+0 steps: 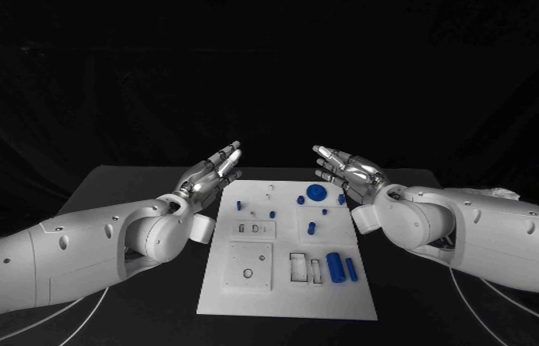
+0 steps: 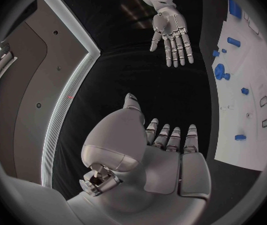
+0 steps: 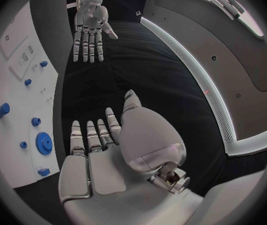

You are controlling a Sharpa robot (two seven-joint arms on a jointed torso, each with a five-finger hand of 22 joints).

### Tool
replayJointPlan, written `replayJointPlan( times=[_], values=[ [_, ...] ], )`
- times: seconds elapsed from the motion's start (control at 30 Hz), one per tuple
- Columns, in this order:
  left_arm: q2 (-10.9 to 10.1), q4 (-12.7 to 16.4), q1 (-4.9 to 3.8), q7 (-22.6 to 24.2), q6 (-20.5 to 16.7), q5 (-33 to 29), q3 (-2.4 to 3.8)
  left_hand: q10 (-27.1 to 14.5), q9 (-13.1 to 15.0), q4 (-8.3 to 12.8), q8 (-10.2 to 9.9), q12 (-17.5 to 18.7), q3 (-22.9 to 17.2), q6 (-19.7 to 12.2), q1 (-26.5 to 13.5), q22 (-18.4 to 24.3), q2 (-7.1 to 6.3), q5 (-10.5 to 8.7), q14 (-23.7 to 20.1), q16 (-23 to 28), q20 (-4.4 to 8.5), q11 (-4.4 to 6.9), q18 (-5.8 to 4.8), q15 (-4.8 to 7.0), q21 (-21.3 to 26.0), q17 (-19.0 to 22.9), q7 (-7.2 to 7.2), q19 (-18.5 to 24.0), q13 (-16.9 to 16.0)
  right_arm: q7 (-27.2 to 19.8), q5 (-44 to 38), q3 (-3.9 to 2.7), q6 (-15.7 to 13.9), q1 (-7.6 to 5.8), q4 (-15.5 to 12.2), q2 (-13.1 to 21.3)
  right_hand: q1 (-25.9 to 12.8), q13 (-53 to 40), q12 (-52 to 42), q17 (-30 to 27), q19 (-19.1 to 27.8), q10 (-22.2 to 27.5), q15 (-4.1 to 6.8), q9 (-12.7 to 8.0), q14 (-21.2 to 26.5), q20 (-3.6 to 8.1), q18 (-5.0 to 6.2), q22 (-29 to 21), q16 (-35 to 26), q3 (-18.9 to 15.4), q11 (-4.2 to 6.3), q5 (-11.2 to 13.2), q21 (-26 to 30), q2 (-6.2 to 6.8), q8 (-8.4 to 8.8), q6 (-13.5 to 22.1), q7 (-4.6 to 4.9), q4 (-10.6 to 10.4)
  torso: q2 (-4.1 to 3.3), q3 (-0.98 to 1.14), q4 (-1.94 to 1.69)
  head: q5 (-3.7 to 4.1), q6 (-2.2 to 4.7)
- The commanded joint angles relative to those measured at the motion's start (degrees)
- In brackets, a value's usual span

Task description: Assemble the parts on the task board

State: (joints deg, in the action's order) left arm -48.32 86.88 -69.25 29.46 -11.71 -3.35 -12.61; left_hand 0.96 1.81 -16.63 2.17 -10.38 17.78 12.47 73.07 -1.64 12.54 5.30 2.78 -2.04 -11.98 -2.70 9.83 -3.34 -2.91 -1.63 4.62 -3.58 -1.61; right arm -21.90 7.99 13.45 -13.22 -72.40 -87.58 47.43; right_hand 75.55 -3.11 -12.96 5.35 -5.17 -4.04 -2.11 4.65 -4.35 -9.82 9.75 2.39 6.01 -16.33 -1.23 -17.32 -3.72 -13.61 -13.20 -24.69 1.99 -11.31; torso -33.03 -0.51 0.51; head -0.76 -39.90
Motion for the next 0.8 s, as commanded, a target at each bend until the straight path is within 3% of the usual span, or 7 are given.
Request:
replayJointPlan(
  times=[0.03,0.07,0.13,0.23,0.4,0.57,0.8],
  values=[
    [-0.9,0.8,-0.42,1.5,2.6,4.5,0.1,1.2,0.1,0.0,-0.1,-4.4,0.5,0.2,-0.3,-1.6,0.1,0.15,3.8,-2.3,0.04,-1.67,0.68,-0.23,-3.0,-2.0,-0.43,-4.4,-0.7,1.9,-8.6,-0.02,-1.1,-0.69,-0.6,0.6,2.8,-2.1,-7.9,3.8,-7.5,-3.7,-0.71,1.4,-4.8,-1.24,0.74,2.2,5.4,1.2,-1.48,-2.5,-4.2,-0.26,-2.63,-4.7,-0.07,2.1,-1.66,0.1,-0.05,0.12,0.15],
    [-1.4,1.0,-0.59,1.6,2.4,4.9,0.11,1.9,0.1,0.0,0.1,-6.4,0.5,0.6,0.0,-2.5,0.15,0.59,5.8,-3.6,-0.07,-1.99,0.68,-0.35,-4.8,-3.1,-0.63,-7.1,-1.0,2.6,-10.6,-0.02,-1.6,-1.08,-0.7,0.8,5.2,-3.4,-12.0,6.3,-13.1,-5.9,-1.69,1.7,-9.1,-1.67,0.7,3.7,9.5,2.8,-2.69,-5.0,-7.3,-0.61,-3.18,-5.5,-0.99,3.9,-1.95,0.11,-0.03,0.11,0.27],
    [-2.3,1.7,-0.92,1.9,1.9,5.4,0.13,2.7,0.2,0.0,0.3,-9.5,0.5,1.0,0.6,-4.6,0.39,1.85,10.1,-6.6,-2.7,-2.56,0.61,-1.02,-9.4,-5.4,-0.77,-14.7,-1.5,4.1,-14.2,-0.03,-2.9,-1.94,-0.9,1.2,8.4,-5.6,-18.0,9.5,-22.0,-9.6,-3.63,2.3,-16.9,-2.09,0.6,5.6,15.8,5.2,-5.27,-7.7,-11.6,-0.74,-3.99,-6.1,-2.95,6.5,-2.38,0.13,0.06,0.03,0.37],
    [-3.6,2.8,-1.5,2.6,0.4,5.8,0.18,6.0,0.5,0.1,1.0,-19.4,0.5,3.0,2.3,-6.4,0.76,4.58,18.9,-13.7,-3.63,-3.76,0.74,-2.01,-14.4,-10.0,-1.37,-23.8,-3.7,6.7,-19.7,-0.03,-5.4,-3.36,-1.6,2.1,11.3,-8.4,-24.8,13.0,-33.4,-13.8,-4.32,3.1,-27.4,-2.22,0.6,8.3,23.9,7.9,-6.39,-9.0,-17.6,0.2,-5.69,-7.5,-2.27,9.9,-3.41,0.17,-0.1,0.29,0.26],
    [-5.4,4.6,-2.42,3.1,-2.0,6.7,0.23,7.9,1.2,0.0,3.5,-29.1,0.5,8.3,6.3,-8.6,1.48,10.34,23.9,-25.2,-1.24,-4.98,0.61,-2.74,-19.9,-17.0,-3.13,-32.5,-7.9,13.5,-35.4,-0.04,-7.5,-6.19,-2.5,3.1,11.4,-10.3,-30.9,15.4,-43.9,-21.1,-4.35,4.0,-39.4,-2.0,0.47,12.4,30.9,9.9,-8.15,-7.0,-25.4,1.71,-7.82,-10.1,-0.11,11.8,-4.88,0.05,-0.23,0.6,0.54],
    [-6.7,5.9,-3.52,2.9,-3.3,7.3,0.19,6.7,1.3,0.0,5.7,-34.8,0.3,10.1,8.9,-10.4,2.01,13.63,24.6,-36.8,-0.18,-5.64,0.2,-3.09,-22.9,-23.7,-4.16,-35.1,-10.6,21.0,-56.7,-0.05,-7.3,-9.32,-3.5,3.0,10.3,-9.3,-30.5,15.5,-49.0,-26.2,-2.82,4.3,-46.5,-0.98,0.76,14.8,33.0,11.1,-7.68,-1.9,-29.5,3.48,-7.81,-12.6,1.19,11.8,-5.79,-0.13,-0.3,0.91,0.53],
    [-8.1,7.6,-4.84,2.3,-4.0,8.7,0.17,6.5,1.4,0.0,7.7,-37.4,0.2,11.3,10.1,-11.7,2.16,15.31,25.4,-43.3,-0.21,-5.96,-0.03,-3.29,-25.0,-26.7,-4.71,-35.7,-11.5,28.6,-82.4,-0.05,-2.8,-12.92,-3.4,1.1,9.9,-6.8,-26.1,16.0,-51.8,-36.0,-0.09,4.5,-53.8,2.32,0.67,19.9,33.9,17.2,-5.1,-2.4,-35.9,7.34,-4.03,-16.7,0.17,14.1,-7.32,-0.4,-0.76,1.59,0.69]
  ],
)
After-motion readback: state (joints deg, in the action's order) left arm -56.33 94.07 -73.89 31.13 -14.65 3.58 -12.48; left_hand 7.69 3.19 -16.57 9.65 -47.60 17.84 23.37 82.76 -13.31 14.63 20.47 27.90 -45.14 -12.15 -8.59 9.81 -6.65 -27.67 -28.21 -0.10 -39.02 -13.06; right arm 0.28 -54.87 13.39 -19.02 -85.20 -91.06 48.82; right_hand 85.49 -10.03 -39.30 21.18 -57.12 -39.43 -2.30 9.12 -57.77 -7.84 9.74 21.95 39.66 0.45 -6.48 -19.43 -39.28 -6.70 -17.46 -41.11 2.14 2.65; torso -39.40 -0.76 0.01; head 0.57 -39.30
